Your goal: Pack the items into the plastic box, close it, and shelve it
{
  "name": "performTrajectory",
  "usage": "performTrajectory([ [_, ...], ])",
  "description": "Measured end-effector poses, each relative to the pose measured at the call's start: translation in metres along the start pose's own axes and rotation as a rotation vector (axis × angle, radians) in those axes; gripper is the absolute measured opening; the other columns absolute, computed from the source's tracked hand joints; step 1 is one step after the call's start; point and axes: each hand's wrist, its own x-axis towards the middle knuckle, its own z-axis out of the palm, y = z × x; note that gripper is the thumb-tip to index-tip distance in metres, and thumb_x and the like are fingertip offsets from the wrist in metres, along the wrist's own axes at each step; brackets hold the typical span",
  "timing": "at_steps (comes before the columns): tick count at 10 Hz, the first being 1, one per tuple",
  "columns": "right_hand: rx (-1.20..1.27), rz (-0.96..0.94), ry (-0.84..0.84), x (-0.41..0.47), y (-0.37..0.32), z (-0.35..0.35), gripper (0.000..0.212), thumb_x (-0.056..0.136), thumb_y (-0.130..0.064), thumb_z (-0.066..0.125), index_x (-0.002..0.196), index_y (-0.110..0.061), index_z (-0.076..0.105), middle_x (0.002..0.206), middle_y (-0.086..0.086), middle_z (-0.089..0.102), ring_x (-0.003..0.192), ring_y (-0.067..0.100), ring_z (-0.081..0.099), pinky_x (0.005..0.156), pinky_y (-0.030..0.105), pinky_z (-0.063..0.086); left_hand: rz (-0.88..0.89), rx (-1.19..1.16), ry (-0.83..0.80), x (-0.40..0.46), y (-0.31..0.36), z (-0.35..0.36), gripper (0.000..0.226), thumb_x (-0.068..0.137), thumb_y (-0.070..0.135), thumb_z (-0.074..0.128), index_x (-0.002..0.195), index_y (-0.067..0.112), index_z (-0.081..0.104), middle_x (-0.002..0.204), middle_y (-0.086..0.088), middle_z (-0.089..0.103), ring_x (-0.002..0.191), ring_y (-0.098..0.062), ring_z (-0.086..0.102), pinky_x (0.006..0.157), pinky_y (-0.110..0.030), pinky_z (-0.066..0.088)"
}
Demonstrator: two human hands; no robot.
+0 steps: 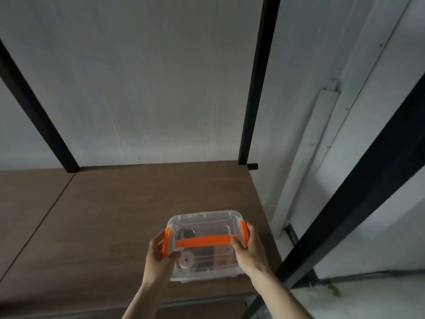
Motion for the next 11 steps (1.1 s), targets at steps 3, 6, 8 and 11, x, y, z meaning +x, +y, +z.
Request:
performTrajectory([
  [3,0.016,0.039,-0.079,0.016,0.023,0.012,0.062,0.098,-0.040,0.056,0.151,-0.027,0.027,0.131,-0.002,0.053,0.104,0.013,0.055,0.088,0.033,0.048,-0.023,-0.023,0.037,0.007,-0.018,0.009,0.071,0.078,-0.016,0.066,0.140,0.016,0.051,0.118,-0.005,0.067,0.097,-0.011,0.066,0.064,-0.020,0.050],
  [6,-0.309,-0.142,0.041,-0.014,0.014,0.013,0.078,0.097,-0.055,0.047,0.159,-0.023,0.013,0.158,0.002,0.037,0.140,0.022,0.044,0.108,0.039,0.042,0.057,0.129,0.021,-0.009,-0.014,-0.007,0.069,0.082,0.003,0.074,0.140,0.029,0.048,0.119,-0.001,0.067,0.102,-0.020,0.068,0.065,-0.024,0.048],
  [8,-0.607,-0.379,0.112,-0.060,0.024,-0.011,0.079,0.094,-0.063,0.037,0.157,-0.041,-0.005,0.153,-0.005,0.040,0.131,0.013,0.052,0.099,0.034,0.053,0.188,0.374,0.046,-0.060,-0.001,-0.016,0.053,0.086,0.034,0.070,0.135,0.029,0.051,0.113,0.005,0.058,0.090,-0.014,0.056,0.073,-0.032,0.046],
  [11,-0.873,-0.466,0.004,-0.105,0.008,-0.032,0.061,0.098,-0.057,0.038,0.152,-0.029,0.036,0.150,0.003,0.041,0.137,0.021,0.041,0.113,0.034,0.036,0.445,0.917,0.052,-0.111,0.014,-0.031,0.069,0.087,0.061,0.054,0.148,0.033,0.038,0.151,0.005,0.045,0.136,-0.021,0.046,0.109,-0.036,0.041],
])
